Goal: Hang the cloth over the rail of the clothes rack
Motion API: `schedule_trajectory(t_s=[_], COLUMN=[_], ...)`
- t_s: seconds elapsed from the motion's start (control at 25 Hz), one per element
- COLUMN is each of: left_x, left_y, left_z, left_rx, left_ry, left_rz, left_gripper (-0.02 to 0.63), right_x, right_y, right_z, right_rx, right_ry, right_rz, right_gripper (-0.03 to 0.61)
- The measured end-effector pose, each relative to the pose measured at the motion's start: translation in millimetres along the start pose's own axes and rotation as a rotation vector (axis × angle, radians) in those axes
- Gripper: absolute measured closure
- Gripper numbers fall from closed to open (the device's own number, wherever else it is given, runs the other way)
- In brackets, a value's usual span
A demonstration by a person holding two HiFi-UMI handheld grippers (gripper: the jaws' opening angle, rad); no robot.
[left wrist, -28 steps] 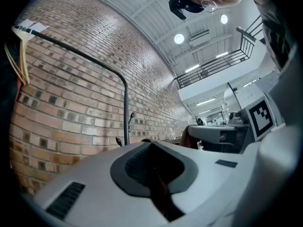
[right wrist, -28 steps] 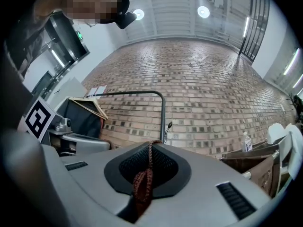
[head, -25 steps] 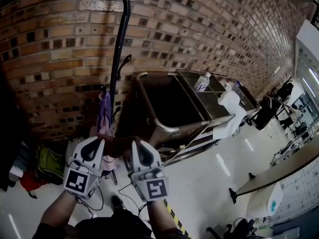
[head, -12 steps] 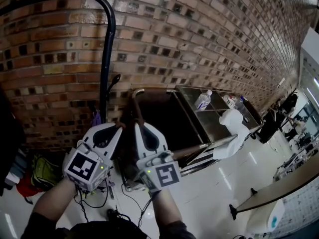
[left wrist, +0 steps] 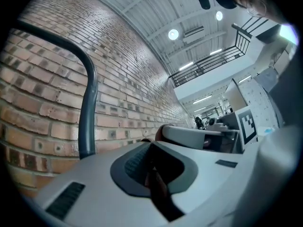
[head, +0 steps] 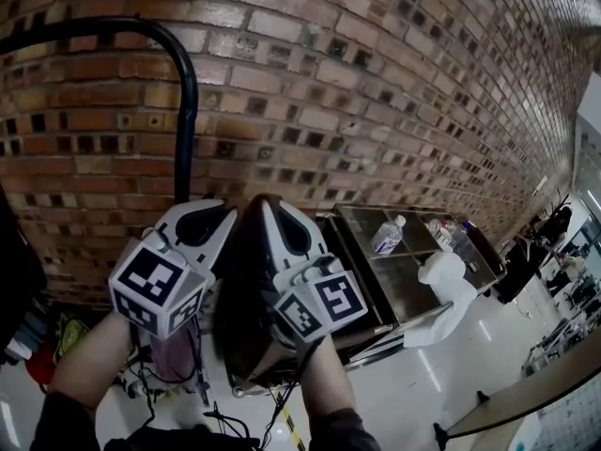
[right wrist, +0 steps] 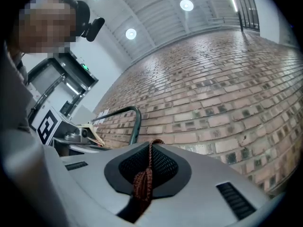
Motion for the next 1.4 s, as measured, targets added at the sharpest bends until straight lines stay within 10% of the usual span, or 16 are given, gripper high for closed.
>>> schedule_trajectory(t_s=[0.68,1.4], left_x=[48.5,83.7], left_y=[137.5,269.9], left_z=[30.1,23.7], left_rx=[-0.118,-0.504], left_ry=[-0.091,0.055], left_rz=[0.111,0.360], left_gripper=[0.581,0.580], right_x=[-48.6,-47.6], right_y=[106.5,211.0], right_z=[73.5,111.5], right_rx=[-0.153,-0.399], right_ry=[-0.001,-0.215], right_rz=[0.070,-0.213], right_gripper=[0.558,0.560])
Point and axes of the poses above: the fingertips, and each gripper's own axes: z forward along the fingers, x to its left, y out of its top, the point moved 9 cm from there along -z, backward along the fingers, and after that the axes turned 12 degrees about x, right-handed, at the moved point
